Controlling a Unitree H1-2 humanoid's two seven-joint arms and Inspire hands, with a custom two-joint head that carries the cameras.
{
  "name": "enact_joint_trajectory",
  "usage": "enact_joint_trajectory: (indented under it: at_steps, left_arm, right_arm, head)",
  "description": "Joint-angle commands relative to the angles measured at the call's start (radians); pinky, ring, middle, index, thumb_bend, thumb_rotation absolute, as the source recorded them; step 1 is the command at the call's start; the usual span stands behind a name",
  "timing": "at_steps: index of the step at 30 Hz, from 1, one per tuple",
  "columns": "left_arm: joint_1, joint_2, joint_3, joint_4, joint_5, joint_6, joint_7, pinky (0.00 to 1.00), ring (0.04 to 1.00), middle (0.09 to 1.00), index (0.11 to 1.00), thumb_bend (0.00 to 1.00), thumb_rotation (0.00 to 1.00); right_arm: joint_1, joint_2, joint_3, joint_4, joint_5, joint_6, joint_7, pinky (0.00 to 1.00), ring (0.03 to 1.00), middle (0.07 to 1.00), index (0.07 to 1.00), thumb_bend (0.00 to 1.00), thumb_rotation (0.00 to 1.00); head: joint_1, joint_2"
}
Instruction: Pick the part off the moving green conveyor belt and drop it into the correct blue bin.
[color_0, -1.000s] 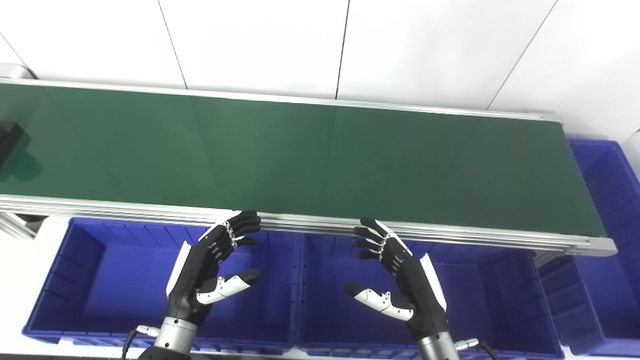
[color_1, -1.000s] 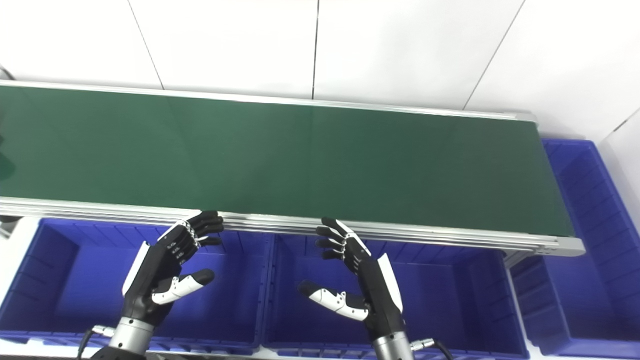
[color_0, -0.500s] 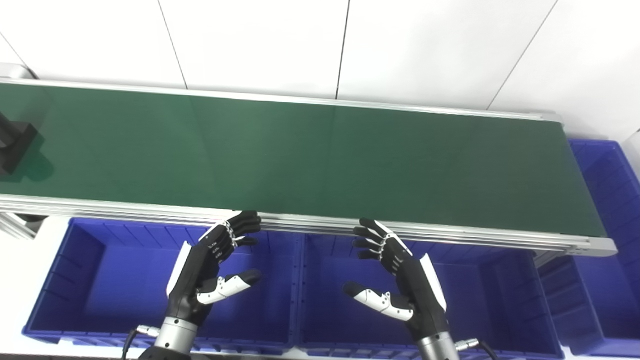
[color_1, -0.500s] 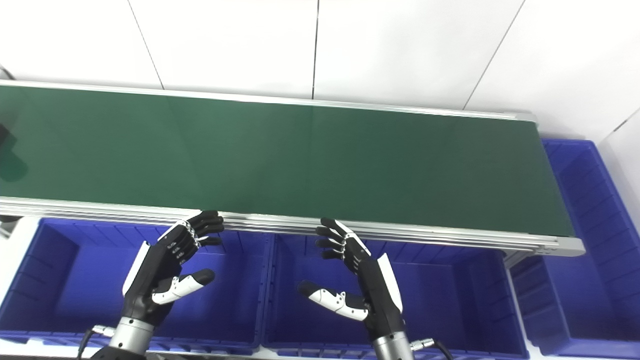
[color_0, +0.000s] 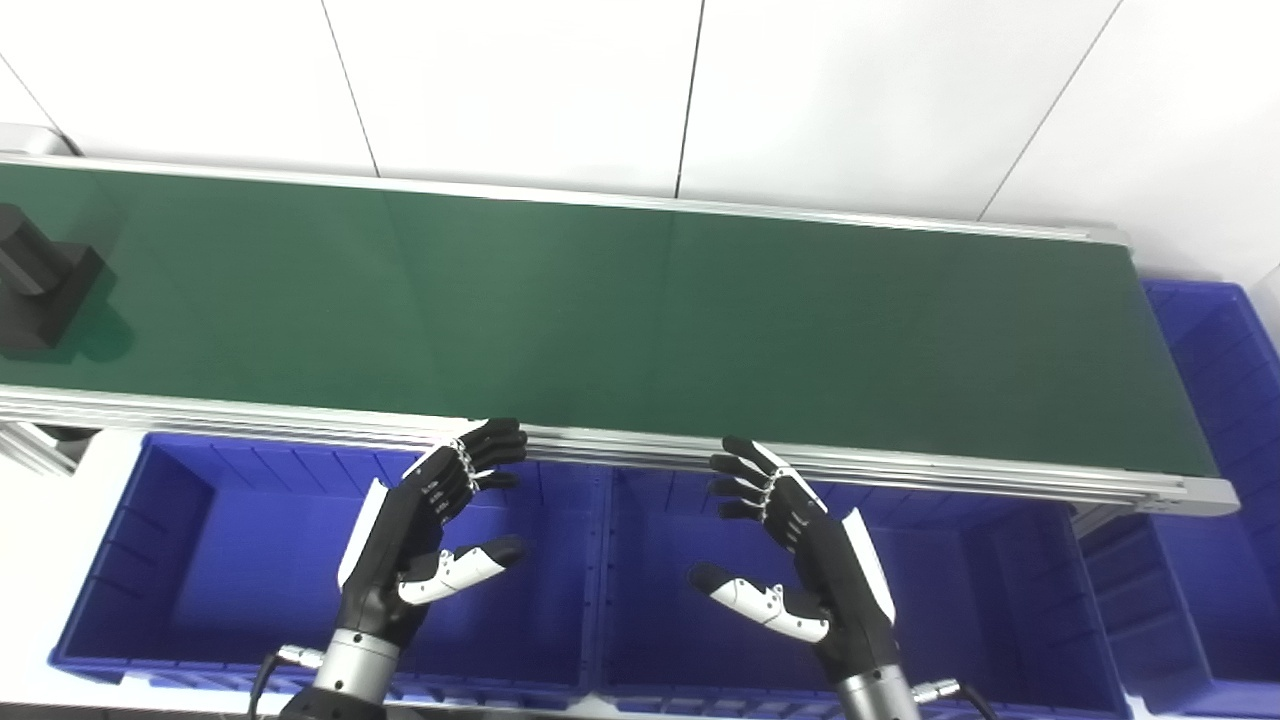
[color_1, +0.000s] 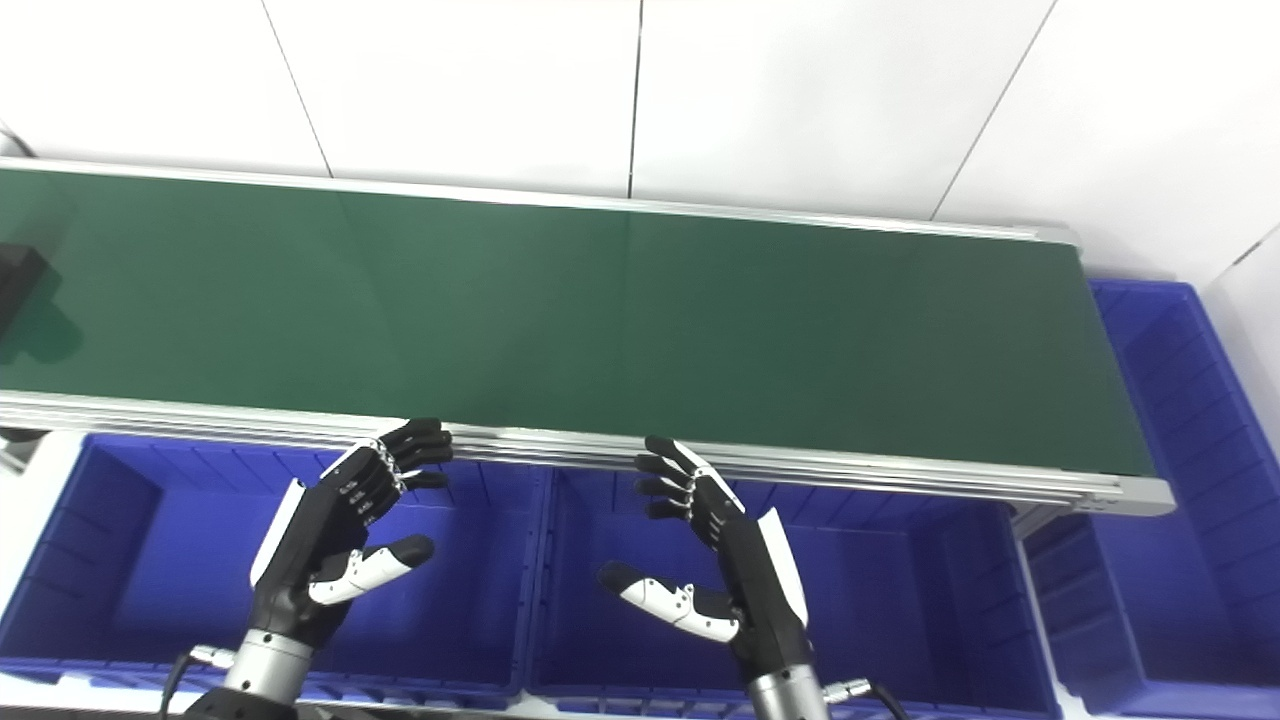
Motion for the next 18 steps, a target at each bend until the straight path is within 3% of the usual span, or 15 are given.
enact_joint_trajectory:
  at_steps: [1, 7, 11, 18]
  left_arm:
    - [-0.012, -0.009, -0.006, 0.001, 0.012, -0.043, 0.003, 0.68, 0.755, 0.767, 0.768, 0.95, 0.46]
    - [-0.014, -0.031, -0.020, 0.015, 0.030, -0.031, 0.013, 0.68, 0.757, 0.769, 0.766, 0.95, 0.45]
    - [-0.020, -0.042, -0.021, 0.034, 0.047, -0.036, 0.018, 0.68, 0.750, 0.771, 0.767, 0.94, 0.43]
    - [-0.042, -0.054, -0.017, 0.089, 0.048, -0.076, 0.018, 0.66, 0.739, 0.765, 0.763, 0.92, 0.40]
  right_arm:
    - [-0.005, -0.003, -0.008, -0.009, 0.019, -0.072, 0.001, 0.69, 0.769, 0.813, 0.856, 0.60, 0.32]
    - [-0.017, -0.025, -0.022, 0.025, 0.032, -0.107, 0.010, 0.70, 0.773, 0.823, 0.866, 0.57, 0.36]
    - [-0.026, -0.032, -0.028, 0.051, 0.039, -0.130, 0.011, 0.70, 0.777, 0.831, 0.875, 0.57, 0.41]
    - [-0.043, -0.031, -0.039, 0.089, 0.035, -0.155, 0.005, 0.68, 0.772, 0.827, 0.876, 0.57, 0.43]
  head:
    - [0.039, -0.014]
    - [0.124, -0.057]
    - [0.144, -0.084]
    - [0.158, -0.123]
